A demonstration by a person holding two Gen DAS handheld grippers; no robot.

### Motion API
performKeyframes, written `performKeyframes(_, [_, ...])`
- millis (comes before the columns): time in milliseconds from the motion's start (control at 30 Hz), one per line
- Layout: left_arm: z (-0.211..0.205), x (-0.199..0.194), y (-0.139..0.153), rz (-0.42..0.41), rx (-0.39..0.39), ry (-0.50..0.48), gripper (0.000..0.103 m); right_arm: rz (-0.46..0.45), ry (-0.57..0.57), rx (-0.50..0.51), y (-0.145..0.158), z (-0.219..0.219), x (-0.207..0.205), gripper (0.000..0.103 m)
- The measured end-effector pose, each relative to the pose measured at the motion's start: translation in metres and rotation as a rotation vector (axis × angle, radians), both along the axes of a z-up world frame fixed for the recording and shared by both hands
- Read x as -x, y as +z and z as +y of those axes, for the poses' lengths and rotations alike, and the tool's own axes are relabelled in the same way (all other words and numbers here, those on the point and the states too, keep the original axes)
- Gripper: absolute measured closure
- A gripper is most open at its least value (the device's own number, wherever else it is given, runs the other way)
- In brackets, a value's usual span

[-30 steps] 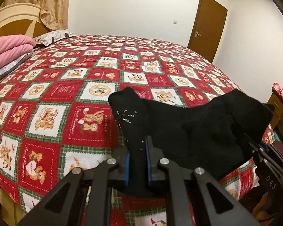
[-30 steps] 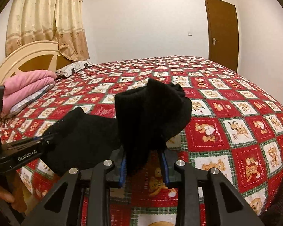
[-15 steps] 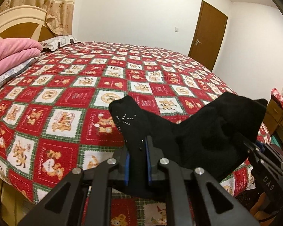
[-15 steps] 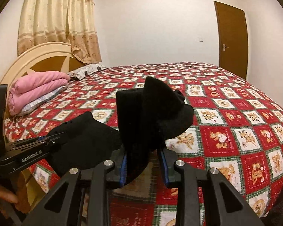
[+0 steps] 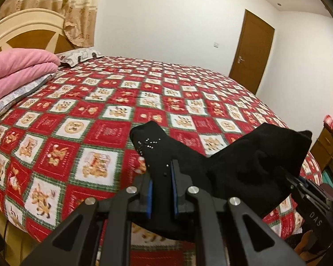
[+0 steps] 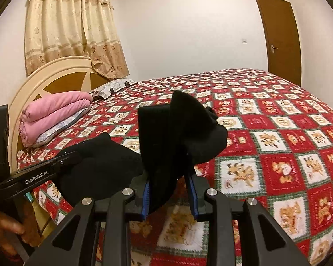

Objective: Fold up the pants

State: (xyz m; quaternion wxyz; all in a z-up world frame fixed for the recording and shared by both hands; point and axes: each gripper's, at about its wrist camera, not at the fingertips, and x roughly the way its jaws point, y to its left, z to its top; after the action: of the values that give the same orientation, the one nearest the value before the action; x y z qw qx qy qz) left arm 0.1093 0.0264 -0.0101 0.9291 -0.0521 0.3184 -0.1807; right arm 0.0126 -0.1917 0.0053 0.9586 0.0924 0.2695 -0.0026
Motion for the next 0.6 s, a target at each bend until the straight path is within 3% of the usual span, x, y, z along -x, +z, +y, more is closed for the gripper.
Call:
performKeyframes(233, [0.006, -0.013, -0.001, -0.011, -0.008, 0.02, 0.089, 0.019, 0.023, -0.047, -0.011, 0.006, -0.017, 0.073])
performKeyframes(600, [0.027, -0.044, 0.018, -0.052, -0.028, 0.078, 0.089, -0.046, 0.082, -0.048, 0.013, 0.027, -0.063, 0.073])
